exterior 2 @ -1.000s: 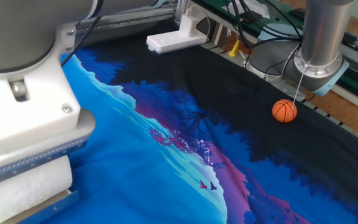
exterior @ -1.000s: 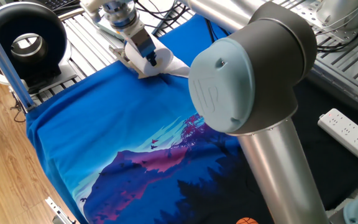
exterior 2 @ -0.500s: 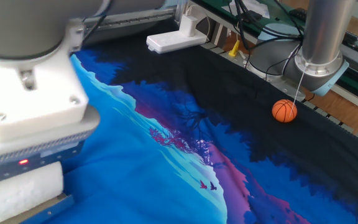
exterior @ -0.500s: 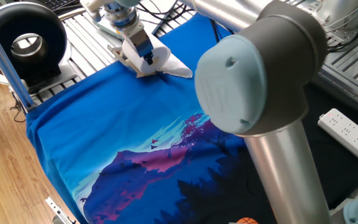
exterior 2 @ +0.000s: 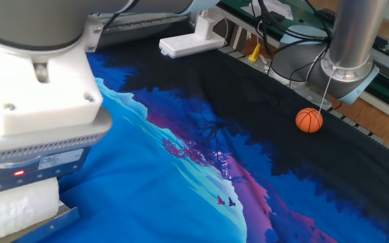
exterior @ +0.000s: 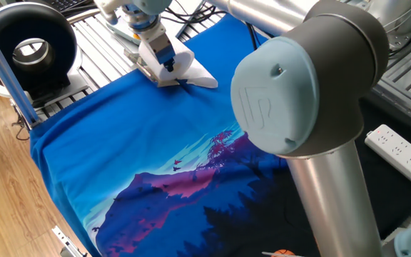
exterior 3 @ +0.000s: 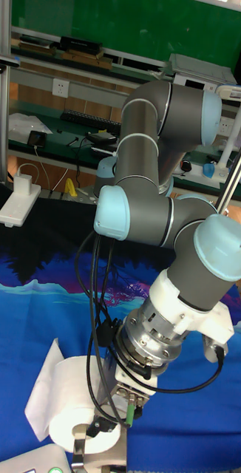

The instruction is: Put the toilet paper on its holder

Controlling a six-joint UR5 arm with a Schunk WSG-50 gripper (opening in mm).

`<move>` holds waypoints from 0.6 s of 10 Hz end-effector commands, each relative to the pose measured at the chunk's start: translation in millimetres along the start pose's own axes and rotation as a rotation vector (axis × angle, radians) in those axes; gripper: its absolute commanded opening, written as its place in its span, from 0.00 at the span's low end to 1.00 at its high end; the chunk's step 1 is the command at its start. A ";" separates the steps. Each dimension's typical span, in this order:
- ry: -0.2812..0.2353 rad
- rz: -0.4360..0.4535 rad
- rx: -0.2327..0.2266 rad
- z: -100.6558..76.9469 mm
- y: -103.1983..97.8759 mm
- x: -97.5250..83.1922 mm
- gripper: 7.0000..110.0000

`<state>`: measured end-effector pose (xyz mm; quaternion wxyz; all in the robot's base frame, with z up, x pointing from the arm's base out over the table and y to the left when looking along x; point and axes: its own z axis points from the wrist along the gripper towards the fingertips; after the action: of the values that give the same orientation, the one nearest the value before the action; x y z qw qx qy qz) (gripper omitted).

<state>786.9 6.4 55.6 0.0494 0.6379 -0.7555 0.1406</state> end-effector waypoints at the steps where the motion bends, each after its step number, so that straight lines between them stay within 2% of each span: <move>1: -0.020 0.019 -0.007 2.3 -3.4 -5.2 0.36; 2: -0.012 0.035 -0.026 2.8 0.5 -4.0 0.36; 3: -0.009 0.032 -0.088 3.5 13.3 -4.6 0.57; 4: -0.022 0.016 -0.129 4.7 20.0 -9.2 0.57; 5: -0.070 -0.030 -0.144 6.7 19.6 -22.4 0.79; 6: -0.076 -0.020 -0.088 6.7 9.0 -25.7 0.79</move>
<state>780.0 18.4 45.3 0.0645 0.6401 -0.7591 0.0993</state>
